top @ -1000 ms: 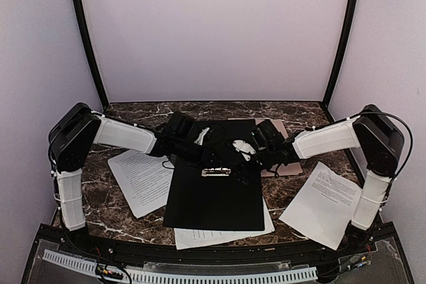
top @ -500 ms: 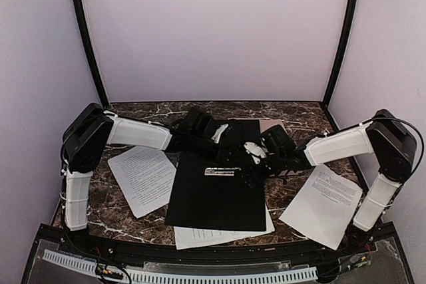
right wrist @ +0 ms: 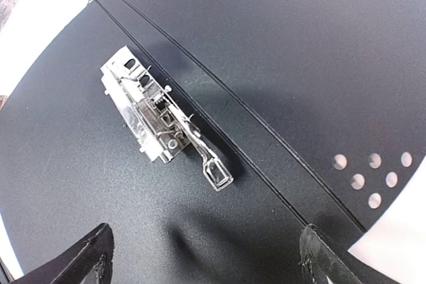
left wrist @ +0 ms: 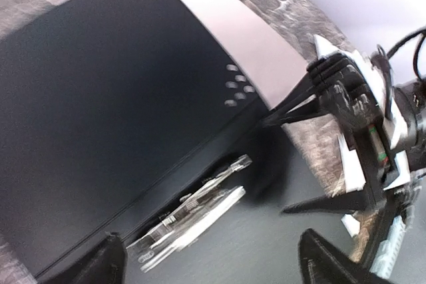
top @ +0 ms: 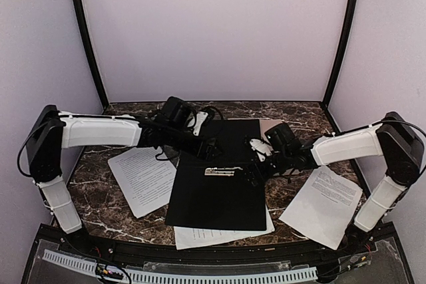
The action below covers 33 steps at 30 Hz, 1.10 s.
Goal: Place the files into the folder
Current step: Open the spring clip on the folder, then pick up the file from the center of the board.
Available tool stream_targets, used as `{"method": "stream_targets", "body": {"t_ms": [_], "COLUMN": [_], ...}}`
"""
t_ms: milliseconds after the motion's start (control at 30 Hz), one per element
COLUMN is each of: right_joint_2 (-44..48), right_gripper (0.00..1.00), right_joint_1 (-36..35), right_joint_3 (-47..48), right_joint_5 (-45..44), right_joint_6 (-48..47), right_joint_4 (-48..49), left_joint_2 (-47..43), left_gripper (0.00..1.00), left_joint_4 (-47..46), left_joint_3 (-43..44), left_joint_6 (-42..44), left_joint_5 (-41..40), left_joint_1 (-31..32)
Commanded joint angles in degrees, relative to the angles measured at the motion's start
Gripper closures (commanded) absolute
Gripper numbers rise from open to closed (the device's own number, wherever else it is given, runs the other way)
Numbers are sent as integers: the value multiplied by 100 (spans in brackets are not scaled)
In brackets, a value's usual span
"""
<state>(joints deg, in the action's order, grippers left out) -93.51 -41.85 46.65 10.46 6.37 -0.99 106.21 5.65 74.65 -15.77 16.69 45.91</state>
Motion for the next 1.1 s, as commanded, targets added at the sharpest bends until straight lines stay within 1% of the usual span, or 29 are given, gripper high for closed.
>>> {"method": "stream_targets", "body": {"t_ms": [0,33,100,167,200,233,367,467,533,667,767,900,1067], "right_joint_2": [32,-27,-212,-575,-768,-948,-1830,-2497,-2950,-3876,-4479,-5123,-5678], "right_gripper": [3,2,2,2,2,2,2,3,4,5,5,6,7], "right_joint_1": [-8,-57,-203,-395,-491,-586,-976,-1215,-1315,-1464,-1509,-1515,-1510], "right_joint_3": [487,642,1052,1635,1908,2150,3365,4285,4893,6096,6898,7825,8579], "right_joint_5": [-154,-183,-175,-39,59,148,391,550,727,874,973,1127,1118], "right_joint_6": [-98,-157,-264,-318,-327,-330,-292,-177,-1,313,487,669,809], "right_joint_4": [-395,-492,-692,-881,-926,-959,-1233,-1462,-1619,-2031,-2322,-2557,-2861], "left_joint_2": [-1399,-1788,-2304,-2712,-2977,-3108,-3997,-4730,-5029,-5286,-5295,-5253,-5157], "left_gripper": [2,2,1,1,1,1,1,1,1,1,1,1,1], "left_joint_4": [514,541,647,903,1041,1107,1212,1416,1553,1634,1810,1803,1529], "left_joint_3": [-1068,-1469,-2006,-2474,-2649,-3003,-3919,-4295,-4506,-4735,-4705,-4789,-4991], "left_joint_6": [-318,-443,-753,-1139,-1385,-1495,-2019,-2334,-2460,-2573,-2525,-2412,-2309], "left_joint_5": [-2367,-2768,-3017,-3000,-2919,-2799,-2954,-3127,-3138,-2897,-2839,-2489,-1815], "left_joint_1": [-21,-34,-133,-349,-571,-789,-1086,-1258,-1417,-1763,-1998,-2391,-3014]}}
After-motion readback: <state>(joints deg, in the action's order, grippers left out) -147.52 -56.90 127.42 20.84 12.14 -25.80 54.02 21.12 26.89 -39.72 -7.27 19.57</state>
